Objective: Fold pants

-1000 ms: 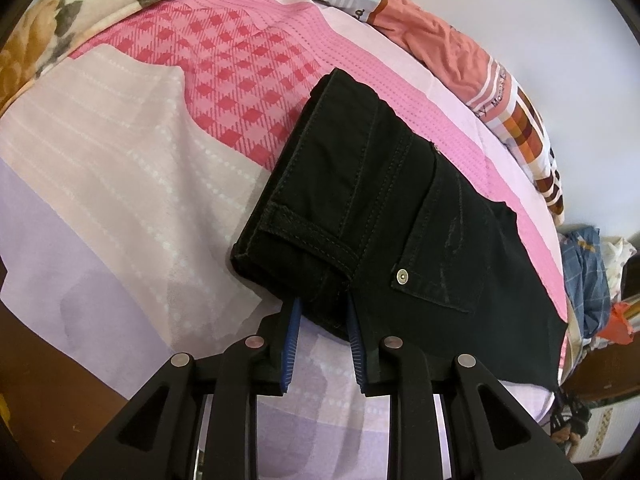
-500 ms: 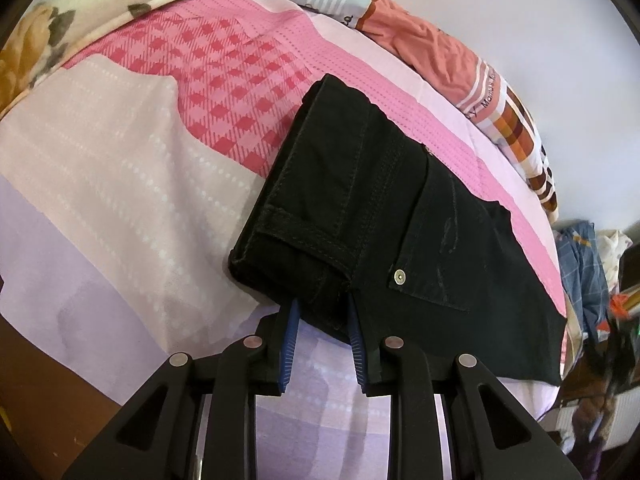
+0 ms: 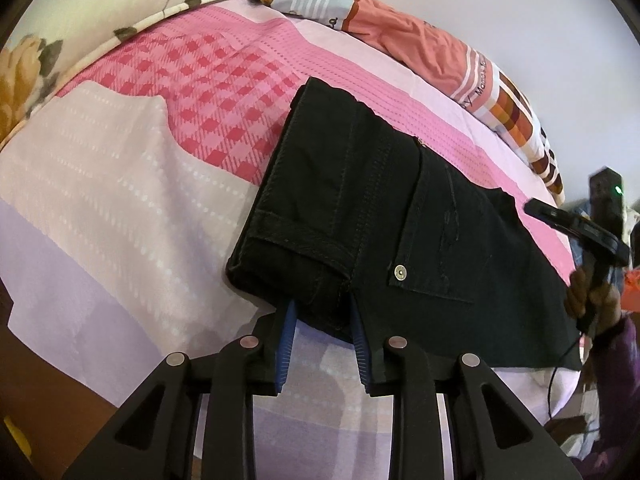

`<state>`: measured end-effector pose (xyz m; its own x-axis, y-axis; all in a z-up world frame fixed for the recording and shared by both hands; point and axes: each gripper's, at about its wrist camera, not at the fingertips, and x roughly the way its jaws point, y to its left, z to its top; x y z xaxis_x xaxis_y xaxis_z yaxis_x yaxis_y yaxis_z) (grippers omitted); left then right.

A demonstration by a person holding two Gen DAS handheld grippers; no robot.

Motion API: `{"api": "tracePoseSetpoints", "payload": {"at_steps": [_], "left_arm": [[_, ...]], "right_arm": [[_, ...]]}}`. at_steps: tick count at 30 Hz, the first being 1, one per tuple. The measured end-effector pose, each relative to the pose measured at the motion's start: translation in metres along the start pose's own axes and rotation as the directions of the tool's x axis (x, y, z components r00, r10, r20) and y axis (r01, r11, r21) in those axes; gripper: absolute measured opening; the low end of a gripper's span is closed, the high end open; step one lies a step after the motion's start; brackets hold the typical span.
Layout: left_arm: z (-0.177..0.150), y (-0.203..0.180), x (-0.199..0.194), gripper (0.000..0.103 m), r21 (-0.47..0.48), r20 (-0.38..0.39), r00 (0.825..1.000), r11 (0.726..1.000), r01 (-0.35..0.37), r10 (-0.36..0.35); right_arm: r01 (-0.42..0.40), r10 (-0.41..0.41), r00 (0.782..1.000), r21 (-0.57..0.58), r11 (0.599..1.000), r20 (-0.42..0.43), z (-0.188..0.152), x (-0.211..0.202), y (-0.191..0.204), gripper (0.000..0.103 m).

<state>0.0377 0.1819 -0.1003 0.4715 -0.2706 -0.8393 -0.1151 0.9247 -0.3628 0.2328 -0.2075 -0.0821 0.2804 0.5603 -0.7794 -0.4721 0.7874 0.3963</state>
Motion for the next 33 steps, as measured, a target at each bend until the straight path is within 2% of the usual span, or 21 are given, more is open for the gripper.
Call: {"api": "tracePoseSetpoints", "payload": {"at_steps": [2,4,6,12,14,17,20,24,28,33], "left_arm": [[0.000,-0.002,0.000,0.030,0.015,0.003,1.000,1.000,-0.009,0.009],[0.001,-0.004,0.001,0.032,0.032,0.006,1.000,0.999,-0.016,0.016],[0.001,-0.007,0.001,0.035,0.048,0.009,1.000,0.999,-0.021,0.020],[0.000,-0.007,0.002,0.039,0.067,0.018,1.000,0.998,-0.014,0.013],[-0.001,-0.006,0.002,0.039,0.061,0.022,1.000,0.998,-0.007,0.006],[0.000,-0.003,0.001,0.039,0.050,0.036,0.999,0.999,0.001,-0.002],[0.002,-0.003,0.000,0.040,0.040,0.053,0.999,0.999,-0.010,0.008],[0.007,0.000,0.001,0.041,0.014,0.054,0.999,1.000,0.002,-0.002],[0.009,0.006,0.000,0.042,-0.028,0.043,0.998,0.999,0.036,-0.034],[0.010,0.009,-0.002,0.045,-0.045,0.037,0.998,0.998,0.048,-0.046]], "right_arm": [[-0.017,0.017,0.999,0.002,1.000,-0.035,0.005,0.010,-0.009,0.040],[-0.045,0.045,0.997,-0.006,0.999,-0.064,0.011,0.017,-0.008,0.034],[-0.045,0.040,0.995,-0.048,0.998,-0.095,0.013,0.025,-0.003,0.015],[0.006,-0.021,0.995,-0.145,0.989,-0.100,0.021,0.033,0.009,0.008],[0.059,-0.072,0.994,-0.163,0.985,-0.077,0.022,0.034,0.012,0.006],[0.112,-0.120,0.992,-0.150,0.982,-0.047,0.026,0.040,0.007,0.004],[0.124,-0.127,0.991,-0.090,0.988,-0.030,0.029,0.048,-0.001,0.004],[0.102,-0.102,0.995,-0.048,0.994,-0.005,0.027,0.047,-0.008,0.004],[0.098,-0.096,0.995,-0.067,0.993,0.024,0.022,0.045,-0.005,0.005],[0.047,-0.048,0.997,0.020,0.999,0.059,0.018,0.043,-0.017,0.009]]}}
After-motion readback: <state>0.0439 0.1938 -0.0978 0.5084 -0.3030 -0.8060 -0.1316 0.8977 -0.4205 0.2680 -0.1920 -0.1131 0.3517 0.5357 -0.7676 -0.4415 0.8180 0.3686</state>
